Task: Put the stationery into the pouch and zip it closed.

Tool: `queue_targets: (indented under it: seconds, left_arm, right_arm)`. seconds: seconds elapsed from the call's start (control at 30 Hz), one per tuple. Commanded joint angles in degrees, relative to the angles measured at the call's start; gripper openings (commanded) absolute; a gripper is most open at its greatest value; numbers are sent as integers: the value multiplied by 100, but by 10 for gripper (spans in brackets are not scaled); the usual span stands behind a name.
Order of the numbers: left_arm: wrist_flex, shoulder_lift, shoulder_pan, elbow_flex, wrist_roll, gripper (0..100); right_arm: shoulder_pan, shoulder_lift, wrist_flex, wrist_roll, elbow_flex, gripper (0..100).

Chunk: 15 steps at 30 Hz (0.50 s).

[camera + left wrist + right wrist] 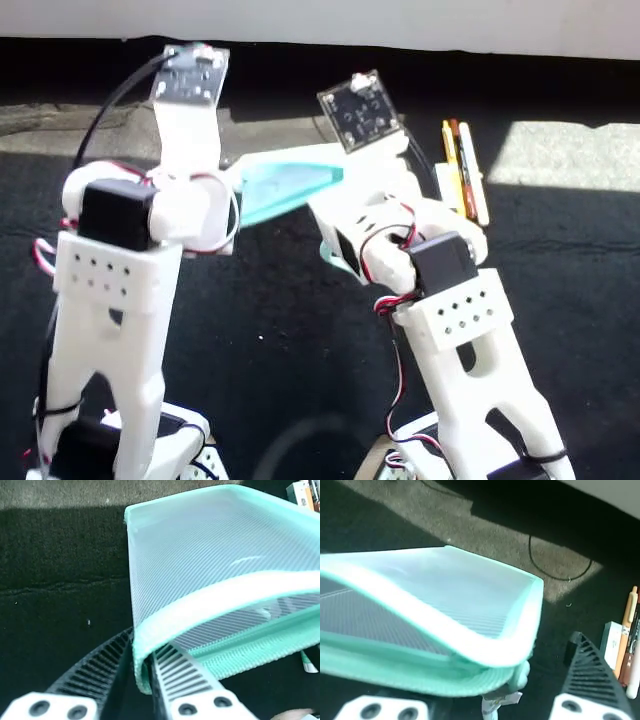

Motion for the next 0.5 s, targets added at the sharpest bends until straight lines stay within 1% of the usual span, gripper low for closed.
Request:
queue_targets:
  seconds: [0.0,0.1,0.2,0.3,0.4,0.47]
  left_arm:
    - [26,-259,189,338,-44,9]
    - [9,-127,189,523,-202,9]
    - [-220,75,180,576,-246,9]
    - [-440,347,127,541,-237,9]
    - [-563,690,119,523,-220,9]
    - [-563,919,119,523,-79,9]
  right_arm:
    - [75,-171,4,-26,338,296]
    - [75,-171,-22,-26,716,296]
    - [57,-189,57,-26,857,296]
    - [-13,-409,426,-26,848,296]
    - [-207,-998,840,-18,901,296]
    - [-295,-1455,1156,-18,910,296]
